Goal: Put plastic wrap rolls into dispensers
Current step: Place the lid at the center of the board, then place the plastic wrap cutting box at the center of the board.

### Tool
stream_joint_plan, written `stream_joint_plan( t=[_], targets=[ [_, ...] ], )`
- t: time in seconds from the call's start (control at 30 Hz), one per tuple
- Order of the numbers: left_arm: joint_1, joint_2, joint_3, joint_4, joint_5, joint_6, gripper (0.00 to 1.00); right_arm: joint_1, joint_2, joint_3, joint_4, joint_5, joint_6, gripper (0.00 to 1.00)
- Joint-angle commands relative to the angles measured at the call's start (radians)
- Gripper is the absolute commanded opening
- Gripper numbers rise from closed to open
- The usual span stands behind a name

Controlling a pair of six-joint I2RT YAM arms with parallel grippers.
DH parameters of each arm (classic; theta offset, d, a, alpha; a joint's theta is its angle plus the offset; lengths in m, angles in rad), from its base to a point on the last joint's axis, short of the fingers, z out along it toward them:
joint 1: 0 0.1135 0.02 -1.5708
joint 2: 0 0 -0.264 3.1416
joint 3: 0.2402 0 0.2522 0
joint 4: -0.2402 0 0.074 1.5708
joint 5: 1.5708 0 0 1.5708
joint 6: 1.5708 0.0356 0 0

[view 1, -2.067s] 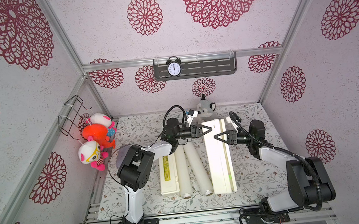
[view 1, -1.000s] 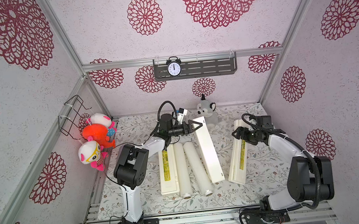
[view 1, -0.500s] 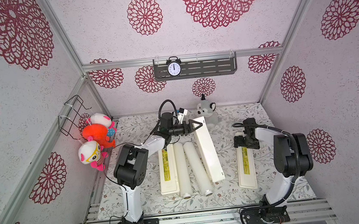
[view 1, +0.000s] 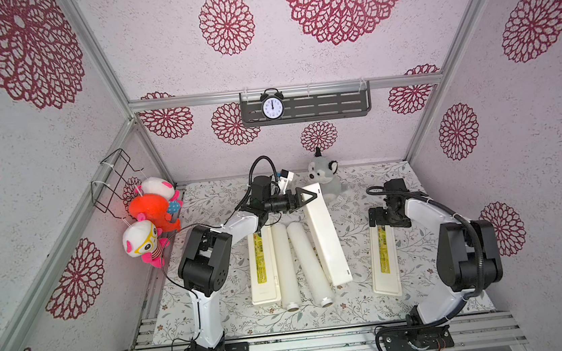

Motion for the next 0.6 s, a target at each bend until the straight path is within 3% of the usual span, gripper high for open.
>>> stream_joint_plan(
  t=[0.0, 0.3, 0.57],
  targets=[
    [0.003, 0.014, 0.055, -0.041, -0.003, 0.012, 0.76, -0.005, -0.102, 0.053, -0.054, -0.122, -0.028, 0.95],
    [-0.023, 0.069, 0.157, -0.143, 0.000, 0.033, 0.77, 0.045, -0.264, -0.003, 0.084, -0.651, 0.062, 0.86],
    [-0.049, 0.085, 0.203, -0.133, 0.065, 0.030, 0.78, 0.139, -0.210, -0.049, 0.242, -0.839, 0.142, 0.77]
  ],
)
